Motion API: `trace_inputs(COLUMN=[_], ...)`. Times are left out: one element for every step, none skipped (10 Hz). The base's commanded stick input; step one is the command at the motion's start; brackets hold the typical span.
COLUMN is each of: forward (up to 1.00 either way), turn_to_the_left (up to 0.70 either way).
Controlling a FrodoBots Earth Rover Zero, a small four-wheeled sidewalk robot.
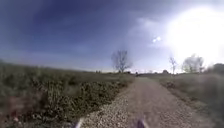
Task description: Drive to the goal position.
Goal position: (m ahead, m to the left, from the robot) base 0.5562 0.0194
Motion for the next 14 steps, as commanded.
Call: trace_inputs(forward=[0.49, 0.49, 0.49, 0.49, 0.46, 0.36, 0.20, 0.14, 0.05, 0.00, 0.00, 0.00, 0.00, 0.00], turn_to_the_left=[-0.26, -0.49, -0.49, -0.49, -0.35, 0.00, 0.00, 0.00, 0.00, 0.00, 0.00, 0.00, 0.00, 0.00])
